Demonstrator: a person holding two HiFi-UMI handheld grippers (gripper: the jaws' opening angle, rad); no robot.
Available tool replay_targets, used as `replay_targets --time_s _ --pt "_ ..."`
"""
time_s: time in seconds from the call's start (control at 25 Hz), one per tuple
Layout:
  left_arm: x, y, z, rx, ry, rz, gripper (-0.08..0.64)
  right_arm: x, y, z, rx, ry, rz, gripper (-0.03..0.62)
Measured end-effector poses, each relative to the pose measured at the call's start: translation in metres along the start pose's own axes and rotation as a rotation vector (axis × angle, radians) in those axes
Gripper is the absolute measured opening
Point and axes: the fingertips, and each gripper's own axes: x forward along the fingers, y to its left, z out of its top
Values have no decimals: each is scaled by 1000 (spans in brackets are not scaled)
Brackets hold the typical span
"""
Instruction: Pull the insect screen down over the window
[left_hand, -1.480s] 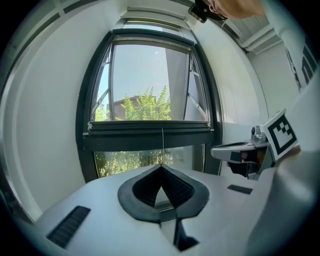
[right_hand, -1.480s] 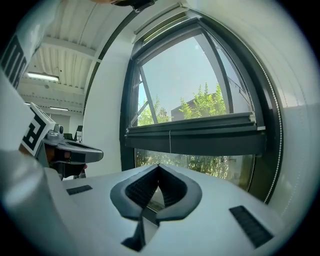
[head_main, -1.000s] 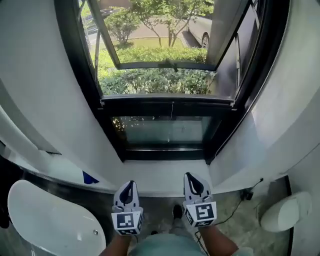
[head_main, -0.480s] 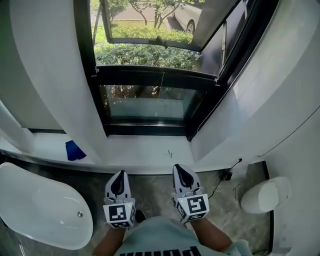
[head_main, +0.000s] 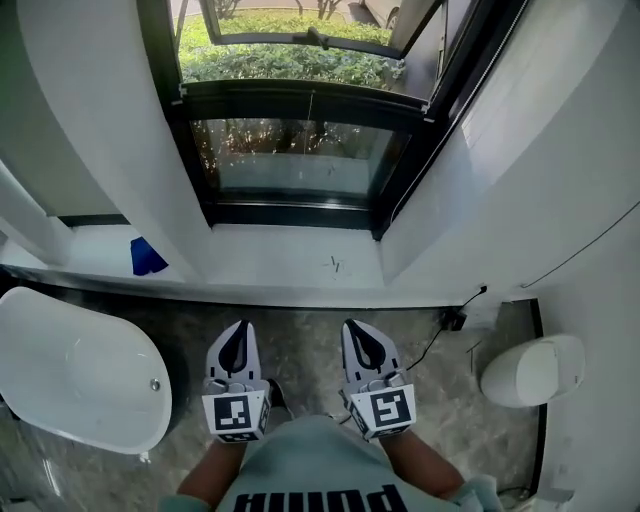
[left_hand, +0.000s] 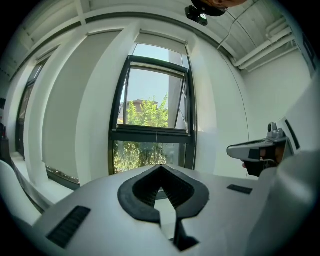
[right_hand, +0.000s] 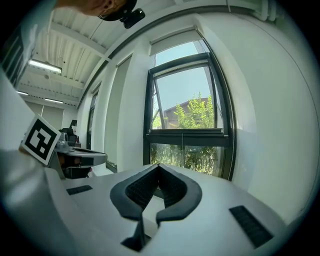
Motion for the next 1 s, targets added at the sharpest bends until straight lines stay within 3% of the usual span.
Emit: replay_targets --time_s 0.4,0.76,1.0 --pt "-86 -98 -11 -8 6 76 14 -113 -29 -15 25 -13 5 6" --pt "-142 -131 -27 -24 -3 114 12 -173 -35 -40 38 -1 10 6" --pt "-149 -145 -38 -16 8 105 12 -189 -34 -54 42 21 23 5"
